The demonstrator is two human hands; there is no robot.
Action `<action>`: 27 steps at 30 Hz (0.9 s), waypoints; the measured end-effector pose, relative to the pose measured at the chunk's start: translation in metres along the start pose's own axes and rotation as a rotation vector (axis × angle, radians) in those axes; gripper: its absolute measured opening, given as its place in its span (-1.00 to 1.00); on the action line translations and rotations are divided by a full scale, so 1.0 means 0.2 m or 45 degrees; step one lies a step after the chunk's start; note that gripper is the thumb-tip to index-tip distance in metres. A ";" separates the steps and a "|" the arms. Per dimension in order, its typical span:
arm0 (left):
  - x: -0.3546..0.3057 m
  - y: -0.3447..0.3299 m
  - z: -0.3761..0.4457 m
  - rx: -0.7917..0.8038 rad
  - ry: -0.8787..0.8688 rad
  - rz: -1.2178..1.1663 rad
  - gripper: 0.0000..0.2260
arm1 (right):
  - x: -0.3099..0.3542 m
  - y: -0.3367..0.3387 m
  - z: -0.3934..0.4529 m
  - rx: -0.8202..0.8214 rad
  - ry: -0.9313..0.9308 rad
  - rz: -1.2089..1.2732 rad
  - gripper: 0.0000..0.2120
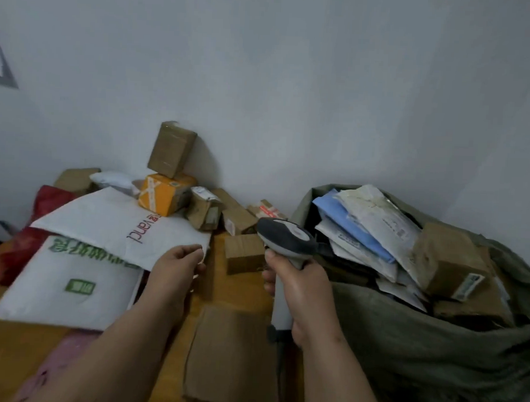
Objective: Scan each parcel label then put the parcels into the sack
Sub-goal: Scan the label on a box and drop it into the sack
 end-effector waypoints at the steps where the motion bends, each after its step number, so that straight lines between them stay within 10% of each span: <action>1: 0.03 0.09 0.00 -0.022 0.016 -0.011 -0.91 | -0.03 -0.09 -0.02 0.010 -0.008 -0.019 -0.82; 10: 0.13 0.67 0.10 -0.198 0.090 -0.035 -0.90 | -0.18 -0.63 -0.02 0.119 -0.071 -0.081 -0.87; 27: -0.16 0.69 0.96 -0.147 -0.130 0.200 -0.71 | 0.22 -1.11 0.65 0.002 -0.113 0.292 -0.77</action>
Point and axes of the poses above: each hand's wrist, its own z-axis towards the middle knuckle, its own y-axis out of the back of the hand, x = y × z, the point moved 8 cm from there along z, towards the middle knuckle, and after that the axes turned 14 degrees about -y, right-handed, at the moved point
